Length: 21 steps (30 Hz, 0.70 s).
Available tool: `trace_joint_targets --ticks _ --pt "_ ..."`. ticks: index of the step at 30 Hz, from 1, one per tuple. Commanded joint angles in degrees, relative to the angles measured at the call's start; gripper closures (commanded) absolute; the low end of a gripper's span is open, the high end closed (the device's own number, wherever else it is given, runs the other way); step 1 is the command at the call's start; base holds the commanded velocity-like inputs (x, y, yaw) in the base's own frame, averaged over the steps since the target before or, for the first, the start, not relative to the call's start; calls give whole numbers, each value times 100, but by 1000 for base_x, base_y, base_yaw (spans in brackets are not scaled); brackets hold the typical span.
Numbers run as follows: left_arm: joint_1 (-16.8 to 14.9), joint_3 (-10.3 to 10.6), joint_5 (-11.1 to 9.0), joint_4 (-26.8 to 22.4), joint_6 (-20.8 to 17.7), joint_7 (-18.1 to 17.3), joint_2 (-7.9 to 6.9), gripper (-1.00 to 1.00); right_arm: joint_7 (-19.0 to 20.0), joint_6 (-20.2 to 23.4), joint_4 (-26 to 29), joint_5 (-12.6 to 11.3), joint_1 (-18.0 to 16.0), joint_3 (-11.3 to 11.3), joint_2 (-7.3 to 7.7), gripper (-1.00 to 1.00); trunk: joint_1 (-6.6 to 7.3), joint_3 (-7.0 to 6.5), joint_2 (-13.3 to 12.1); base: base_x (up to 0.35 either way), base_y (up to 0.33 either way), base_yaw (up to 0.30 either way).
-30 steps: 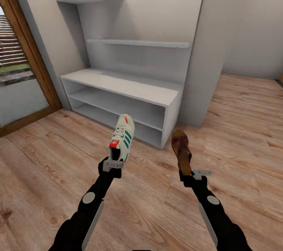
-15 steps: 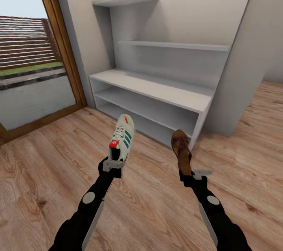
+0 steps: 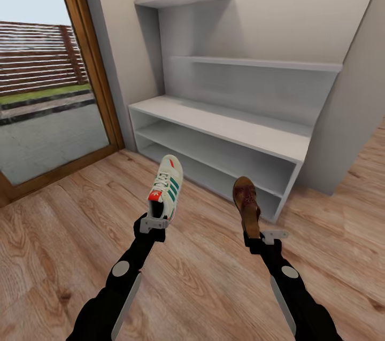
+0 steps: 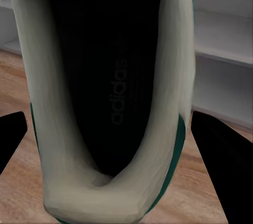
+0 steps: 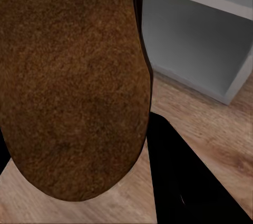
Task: Pick up the two gym shoes and the two sandals from the corridor floor and place them onto the hallstand (shoe rack) in the corridor, making sure they are on the rack and not on the floor. Arrange them so the two gym shoes are next to each other and the two sandals are next to each other.
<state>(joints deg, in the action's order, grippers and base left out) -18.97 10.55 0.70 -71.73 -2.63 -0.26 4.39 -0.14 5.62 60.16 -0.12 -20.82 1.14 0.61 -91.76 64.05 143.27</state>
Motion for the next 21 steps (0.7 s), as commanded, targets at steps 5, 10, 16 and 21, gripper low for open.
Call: trace_joint_targets --ticks 5,10,16,21 --pt "-2 0 9 -8 -28 -4 1 100 -12 51 20 -23 -1 6 0 100 -1 5 2 250 265 0" --pt "-2 0 9 -8 -28 -4 1 100 -12 38 22 -24 -1 9 5 100 -1 5 2 248 267 0" --pt "-2 0 9 -8 -28 -2 1 100 -15 36 22 -23 -1 9 8 100 -1 5 2 246 269 0" --pt "-2 0 9 -8 -28 -4 1 100 -13 36 22 -23 -1 9 9 100 -1 -3 2 244 272 -35"
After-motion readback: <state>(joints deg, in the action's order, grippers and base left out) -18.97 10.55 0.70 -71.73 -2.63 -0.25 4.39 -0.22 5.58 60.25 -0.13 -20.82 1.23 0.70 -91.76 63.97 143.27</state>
